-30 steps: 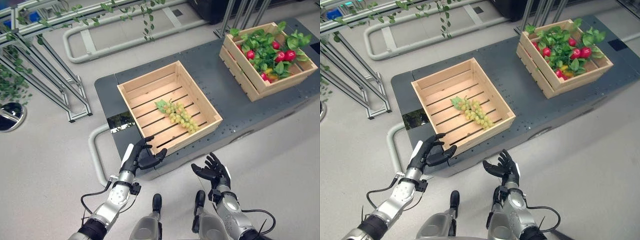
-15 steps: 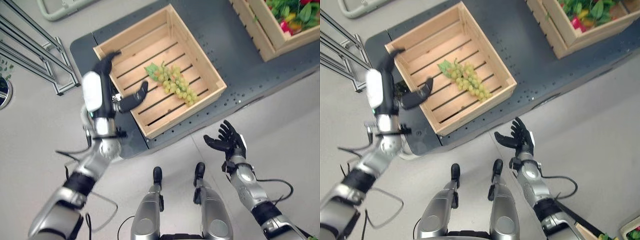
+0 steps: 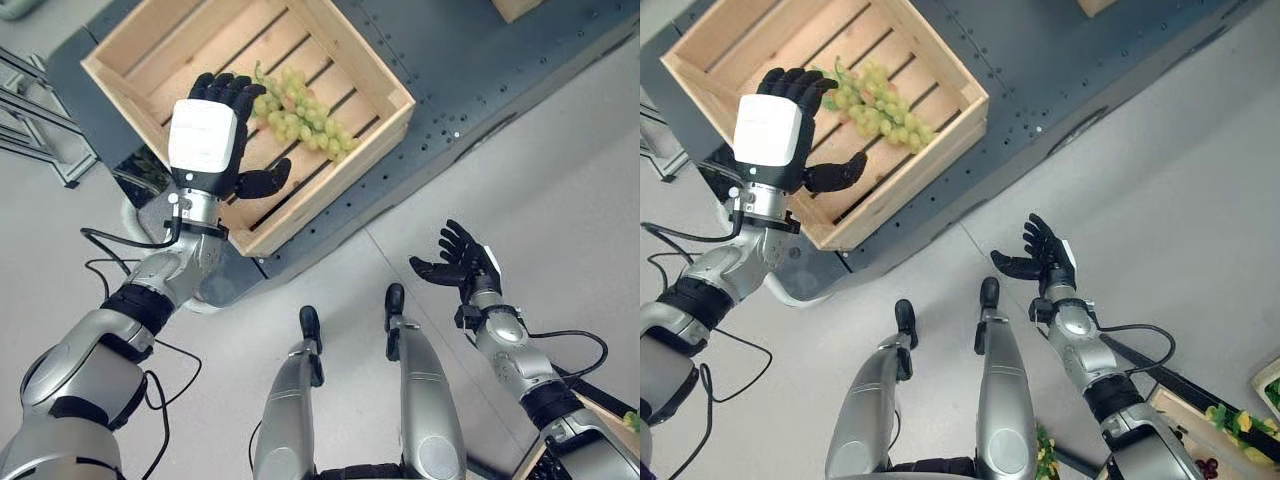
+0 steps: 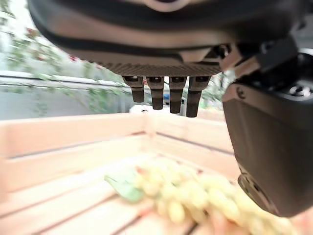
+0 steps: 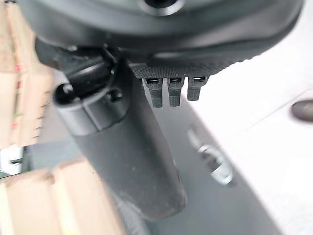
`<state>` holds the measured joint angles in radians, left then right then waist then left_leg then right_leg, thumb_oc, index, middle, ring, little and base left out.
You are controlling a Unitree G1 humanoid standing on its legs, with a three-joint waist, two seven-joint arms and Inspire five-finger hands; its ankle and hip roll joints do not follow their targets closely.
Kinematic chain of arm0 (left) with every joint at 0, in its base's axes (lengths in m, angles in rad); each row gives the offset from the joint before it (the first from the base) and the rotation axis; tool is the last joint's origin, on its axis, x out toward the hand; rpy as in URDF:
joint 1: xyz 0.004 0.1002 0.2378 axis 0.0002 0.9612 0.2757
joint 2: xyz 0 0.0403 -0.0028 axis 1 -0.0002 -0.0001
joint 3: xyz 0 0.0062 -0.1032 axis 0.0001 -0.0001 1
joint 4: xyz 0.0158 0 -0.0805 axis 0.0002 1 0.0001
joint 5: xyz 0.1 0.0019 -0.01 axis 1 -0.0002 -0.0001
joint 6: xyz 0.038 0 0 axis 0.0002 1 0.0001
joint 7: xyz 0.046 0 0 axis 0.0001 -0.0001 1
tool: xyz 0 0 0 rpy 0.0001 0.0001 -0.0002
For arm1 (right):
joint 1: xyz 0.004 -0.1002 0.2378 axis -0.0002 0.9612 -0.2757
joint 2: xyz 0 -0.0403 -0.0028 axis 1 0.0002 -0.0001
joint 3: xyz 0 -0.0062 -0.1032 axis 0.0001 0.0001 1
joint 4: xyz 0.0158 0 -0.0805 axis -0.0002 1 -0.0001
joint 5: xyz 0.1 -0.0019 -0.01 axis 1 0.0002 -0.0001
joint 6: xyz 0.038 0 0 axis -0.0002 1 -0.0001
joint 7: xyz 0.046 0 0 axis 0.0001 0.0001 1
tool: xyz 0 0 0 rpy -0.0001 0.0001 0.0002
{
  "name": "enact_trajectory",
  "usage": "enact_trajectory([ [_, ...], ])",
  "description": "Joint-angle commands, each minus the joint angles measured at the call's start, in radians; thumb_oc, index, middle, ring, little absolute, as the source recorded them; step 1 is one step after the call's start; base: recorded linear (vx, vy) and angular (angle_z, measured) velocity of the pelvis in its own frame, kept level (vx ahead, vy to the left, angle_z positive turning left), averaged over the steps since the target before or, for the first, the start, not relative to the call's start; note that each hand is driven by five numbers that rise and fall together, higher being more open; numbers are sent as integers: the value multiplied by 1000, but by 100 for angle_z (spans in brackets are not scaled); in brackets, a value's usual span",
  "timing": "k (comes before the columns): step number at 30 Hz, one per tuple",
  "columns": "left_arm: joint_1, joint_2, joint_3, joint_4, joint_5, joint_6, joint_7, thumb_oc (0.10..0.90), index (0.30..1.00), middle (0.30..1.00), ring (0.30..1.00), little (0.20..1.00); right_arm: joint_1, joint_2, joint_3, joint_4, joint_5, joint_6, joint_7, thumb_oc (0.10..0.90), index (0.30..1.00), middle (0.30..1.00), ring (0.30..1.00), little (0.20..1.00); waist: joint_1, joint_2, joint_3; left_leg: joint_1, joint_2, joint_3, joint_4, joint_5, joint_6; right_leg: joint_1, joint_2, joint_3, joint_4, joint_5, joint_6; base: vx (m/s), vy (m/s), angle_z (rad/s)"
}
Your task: Pick up the fruits from the basket on one side to the basket on the other side
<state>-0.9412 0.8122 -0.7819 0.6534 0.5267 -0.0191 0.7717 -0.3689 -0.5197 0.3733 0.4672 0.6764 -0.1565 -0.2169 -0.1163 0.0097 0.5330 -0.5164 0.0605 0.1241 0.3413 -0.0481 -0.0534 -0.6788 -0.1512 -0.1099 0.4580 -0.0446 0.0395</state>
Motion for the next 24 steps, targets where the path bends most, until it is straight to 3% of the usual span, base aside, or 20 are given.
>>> enact_trajectory([
  [1,-153,114,38,-21,95,53,-34,800,900,900,900,900,-62,-20,11,-88,15,-56,26,800,900,900,900,900,-6,-12,-13,-75,9,58,90,-32,27,52,18,-20,2,-64,-30,-18,30,-7],
  [5,-251,151,-54,-8,208,100,-93,800,900,900,900,900,-89,-39,10,-80,30,-47,22,800,900,900,900,900,-19,-13,-13,-111,14,69,114,-38,27,20,23,-13,8,-60,-28,-11,26,-13],
  [16,-430,165,-149,30,364,154,-139,800,900,900,900,900,-90,-41,11,-53,37,-66,52,800,900,900,900,900,-31,-29,-13,-166,33,81,141,-44,28,-31,38,-15,13,-52,-21,-8,-1,-1],
  [24,-481,149,-225,91,471,87,-314,800,900,900,900,900,-117,-27,27,-45,48,-68,46,800,900,900,900,900,-34,-53,-13,-184,37,80,142,-46,24,-39,46,-25,-14,-38,-11,4,-5,-2],
])
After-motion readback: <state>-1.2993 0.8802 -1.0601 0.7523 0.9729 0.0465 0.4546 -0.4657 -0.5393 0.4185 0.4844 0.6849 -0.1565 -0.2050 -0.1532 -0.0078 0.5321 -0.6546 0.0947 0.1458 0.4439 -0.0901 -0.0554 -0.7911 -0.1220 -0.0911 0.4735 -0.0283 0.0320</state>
